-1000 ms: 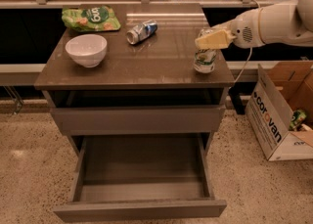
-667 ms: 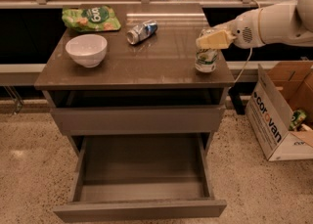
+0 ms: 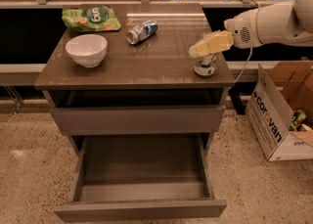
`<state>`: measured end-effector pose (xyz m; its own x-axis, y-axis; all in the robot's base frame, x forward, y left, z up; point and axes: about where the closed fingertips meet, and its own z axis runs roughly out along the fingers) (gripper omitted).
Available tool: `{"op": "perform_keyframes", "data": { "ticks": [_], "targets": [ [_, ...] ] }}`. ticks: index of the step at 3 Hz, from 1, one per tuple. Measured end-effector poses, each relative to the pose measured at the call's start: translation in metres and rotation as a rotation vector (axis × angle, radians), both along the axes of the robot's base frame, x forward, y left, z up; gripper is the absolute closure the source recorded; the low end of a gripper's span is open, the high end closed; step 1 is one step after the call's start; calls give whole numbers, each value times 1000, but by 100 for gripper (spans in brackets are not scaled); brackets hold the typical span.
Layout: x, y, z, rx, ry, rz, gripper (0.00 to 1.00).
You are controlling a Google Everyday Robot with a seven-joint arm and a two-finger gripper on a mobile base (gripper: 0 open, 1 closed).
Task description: Pick 7up can from middle drawer and place on counter
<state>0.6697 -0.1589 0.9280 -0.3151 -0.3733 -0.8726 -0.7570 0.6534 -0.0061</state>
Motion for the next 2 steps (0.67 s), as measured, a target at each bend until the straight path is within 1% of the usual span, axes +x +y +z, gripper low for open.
{"op": "perform_keyframes", "data": {
  "ticks": [1,2],
  "targets": [
    [-10,-3,20,-53,-72,89,0],
    [-24,-6,38,-125,-135,193,0]
  ]
}}
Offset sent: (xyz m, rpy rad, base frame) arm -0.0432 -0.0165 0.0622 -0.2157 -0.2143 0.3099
